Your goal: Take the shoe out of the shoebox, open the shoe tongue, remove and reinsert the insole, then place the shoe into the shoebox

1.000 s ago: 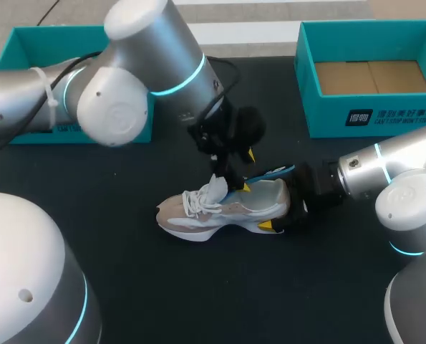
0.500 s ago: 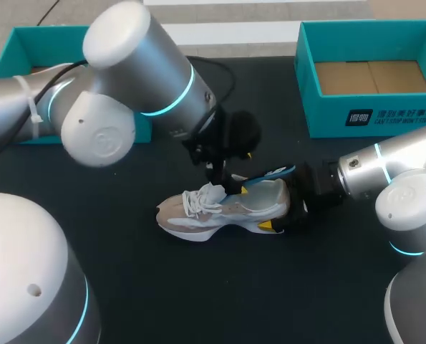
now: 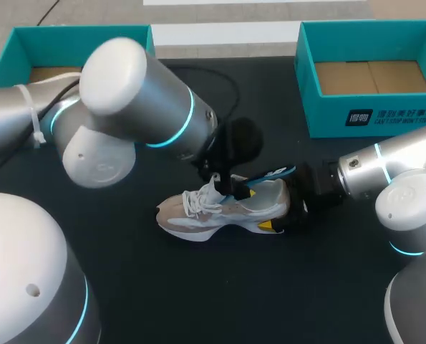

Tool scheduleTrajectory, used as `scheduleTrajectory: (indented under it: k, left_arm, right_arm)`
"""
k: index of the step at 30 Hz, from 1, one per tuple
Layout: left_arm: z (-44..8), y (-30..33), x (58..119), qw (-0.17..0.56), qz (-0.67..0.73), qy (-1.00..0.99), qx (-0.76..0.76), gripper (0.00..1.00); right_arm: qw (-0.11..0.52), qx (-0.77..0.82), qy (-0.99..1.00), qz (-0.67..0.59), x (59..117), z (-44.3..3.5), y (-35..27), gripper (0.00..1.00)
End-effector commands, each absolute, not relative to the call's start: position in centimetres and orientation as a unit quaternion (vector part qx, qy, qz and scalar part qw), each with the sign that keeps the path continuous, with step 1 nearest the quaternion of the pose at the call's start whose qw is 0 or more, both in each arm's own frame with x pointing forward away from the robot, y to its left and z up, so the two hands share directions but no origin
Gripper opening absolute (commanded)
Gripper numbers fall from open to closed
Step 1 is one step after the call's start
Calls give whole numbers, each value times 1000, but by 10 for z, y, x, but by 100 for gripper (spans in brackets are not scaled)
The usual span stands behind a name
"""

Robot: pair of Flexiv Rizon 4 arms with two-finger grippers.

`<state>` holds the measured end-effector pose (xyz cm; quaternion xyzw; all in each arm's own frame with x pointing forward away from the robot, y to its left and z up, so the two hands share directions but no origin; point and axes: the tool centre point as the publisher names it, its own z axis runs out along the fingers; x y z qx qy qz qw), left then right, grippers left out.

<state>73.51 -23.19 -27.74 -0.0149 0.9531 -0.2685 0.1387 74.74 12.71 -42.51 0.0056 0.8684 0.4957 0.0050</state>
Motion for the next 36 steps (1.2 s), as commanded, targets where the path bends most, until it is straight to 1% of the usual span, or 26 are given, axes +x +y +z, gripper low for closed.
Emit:
scheduleTrajectory:
  k: [1,10,12,14,15,16,19,20,21,22,26,29,31,34,35,36]
  left_arm:
    - [-294,-241,736,162,-274,948,-28,95]
    - [-302,-252,744,174,-275,945,-38,94]
    - [-303,-253,745,176,-278,943,-45,91]
    - [-305,-254,745,178,-278,943,-48,84]
    - [-306,-255,745,180,-279,942,-48,83]
    - [-307,-256,745,182,-279,942,-49,74]
    - [-310,-260,744,185,-277,942,-49,67]
    - [-311,-260,743,187,-276,942,-47,64]
    - [-312,-261,743,187,-275,942,-47,53]
    - [-313,-262,743,187,-274,942,-47,49]
    - [-315,-264,743,191,-272,942,-47,47]
    - [-314,-265,740,194,-273,941,-45,44]
    - [-314,-265,739,195,-274,941,-44,39]
    - [-315,-265,740,195,-273,941,-45,37]
    - [-315,-265,740,196,-273,941,-45,35]
    - [-315,-265,740,197,-273,941,-44,27]
  right_arm:
    - [5,6,869,494,746,-428,129,0]
    - [5,6,869,494,746,-428,129,0]
    - [5,6,869,494,746,-428,129,0]
    - [5,6,869,494,746,-428,129,0]
    - [5,6,869,494,746,-428,129,0]
    - [5,6,869,494,746,-428,129,0]
    - [5,6,869,494,746,-428,129,0]
    - [5,6,869,494,746,-428,129,0]
    - [5,6,869,494,746,-428,129,0]
    - [5,6,869,494,746,-428,129,0]
    - [5,6,869,494,746,-428,129,0]
    - [5,6,869,494,746,-428,129,0]
    - [5,6,869,494,746,-428,129,0]
    - [5,6,869,494,746,-428,129,0]
    - [5,6,869,494,746,-428,129,0]
    - [5,6,869,494,746,-428,129,0]
